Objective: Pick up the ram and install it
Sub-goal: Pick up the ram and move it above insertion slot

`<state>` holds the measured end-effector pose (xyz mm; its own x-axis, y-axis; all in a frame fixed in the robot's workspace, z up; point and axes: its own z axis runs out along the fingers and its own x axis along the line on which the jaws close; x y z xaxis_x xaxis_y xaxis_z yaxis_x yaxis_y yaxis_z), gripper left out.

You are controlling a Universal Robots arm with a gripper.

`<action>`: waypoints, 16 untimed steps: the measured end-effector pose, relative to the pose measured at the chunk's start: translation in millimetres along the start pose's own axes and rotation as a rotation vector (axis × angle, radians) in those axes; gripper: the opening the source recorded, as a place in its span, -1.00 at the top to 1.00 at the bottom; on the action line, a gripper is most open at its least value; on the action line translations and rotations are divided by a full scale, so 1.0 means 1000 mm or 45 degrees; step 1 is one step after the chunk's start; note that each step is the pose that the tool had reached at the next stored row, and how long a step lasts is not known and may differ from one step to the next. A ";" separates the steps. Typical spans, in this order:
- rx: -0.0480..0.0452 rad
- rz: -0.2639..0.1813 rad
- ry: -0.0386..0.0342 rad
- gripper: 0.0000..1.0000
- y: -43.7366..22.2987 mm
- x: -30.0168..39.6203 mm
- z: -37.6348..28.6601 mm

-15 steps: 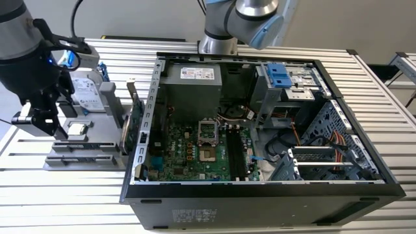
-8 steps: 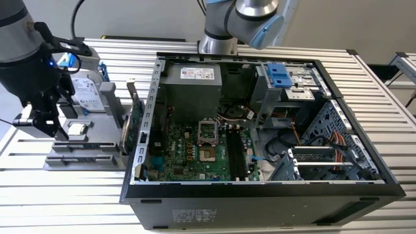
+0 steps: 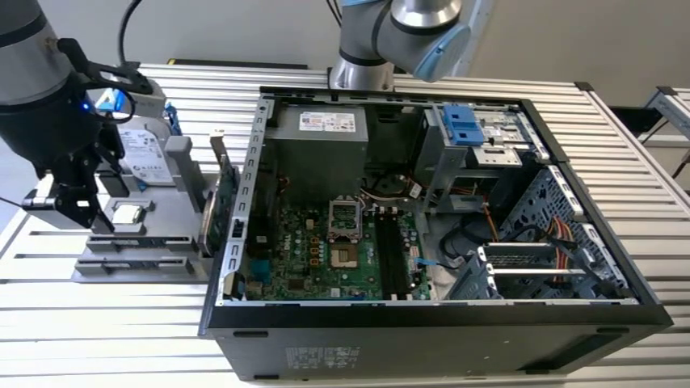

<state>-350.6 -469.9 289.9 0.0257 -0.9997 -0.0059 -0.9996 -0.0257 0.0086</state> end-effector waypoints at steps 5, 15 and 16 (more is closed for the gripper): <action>0.000 0.000 -0.0001 -1.00 -0.0011 0.0006 0.0014; 0.000 0.000 -0.0003 -1.00 -0.0027 0.0053 0.0067; 0.000 0.000 -0.0002 -1.00 -0.0027 0.0057 0.0072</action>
<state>-347.8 -475.5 282.7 0.0253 -0.9997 -0.0061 -0.9996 -0.0254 0.0086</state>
